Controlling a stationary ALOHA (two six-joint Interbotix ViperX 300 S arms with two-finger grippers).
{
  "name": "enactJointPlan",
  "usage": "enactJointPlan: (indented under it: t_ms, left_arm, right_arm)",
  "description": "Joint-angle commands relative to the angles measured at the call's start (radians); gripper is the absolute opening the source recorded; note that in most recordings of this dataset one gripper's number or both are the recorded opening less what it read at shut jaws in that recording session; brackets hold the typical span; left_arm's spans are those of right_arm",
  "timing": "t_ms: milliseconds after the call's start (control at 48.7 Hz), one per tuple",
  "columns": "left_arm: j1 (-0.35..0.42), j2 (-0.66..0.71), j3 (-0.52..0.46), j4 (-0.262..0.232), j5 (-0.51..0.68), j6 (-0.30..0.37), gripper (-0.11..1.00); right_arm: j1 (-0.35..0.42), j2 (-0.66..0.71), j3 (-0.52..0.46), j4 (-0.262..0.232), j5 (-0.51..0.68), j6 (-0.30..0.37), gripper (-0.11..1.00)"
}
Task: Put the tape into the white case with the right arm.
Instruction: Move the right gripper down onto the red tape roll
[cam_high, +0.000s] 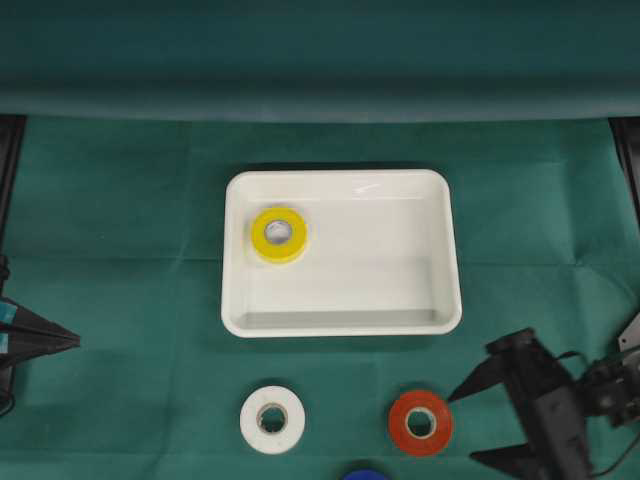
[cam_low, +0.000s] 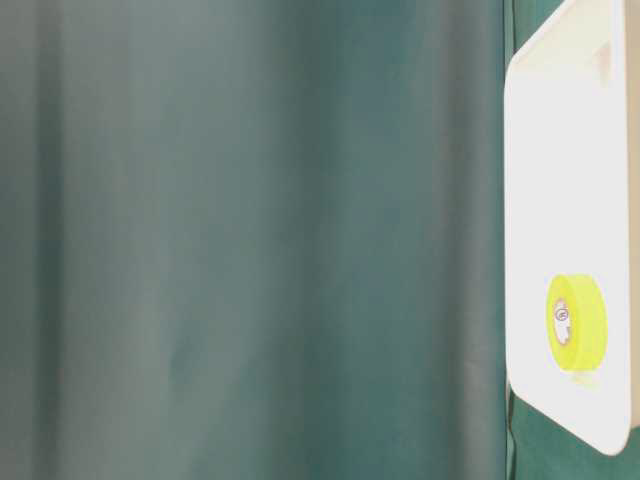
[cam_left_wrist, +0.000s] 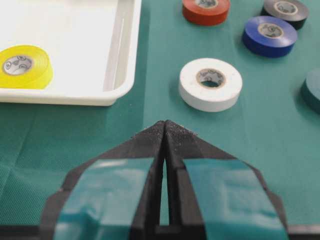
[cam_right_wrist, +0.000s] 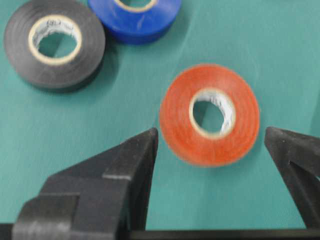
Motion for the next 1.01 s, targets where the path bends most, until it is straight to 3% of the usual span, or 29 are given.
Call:
enactJointPlan:
  t_ms: [0,410,985]
  left_arm:
    - [0.003,0.011,-0.012,-0.002,-0.009,0.002,0.0]
    - [0.003,0.011,-0.012,-0.002,-0.008,0.002,0.0]
    - [0.003,0.009,-0.012,-0.002,-0.009,0.002,0.0]
  right_arm:
    - [0.006,0.041,-0.055,-0.003,-0.005,-0.002,0.64]
    - [0.006,0.114,-0.087,-0.006,-0.008,-0.002,0.64]
    - [0.005,0.333,-0.144,-0.006,-0.046,0.003,0.64]
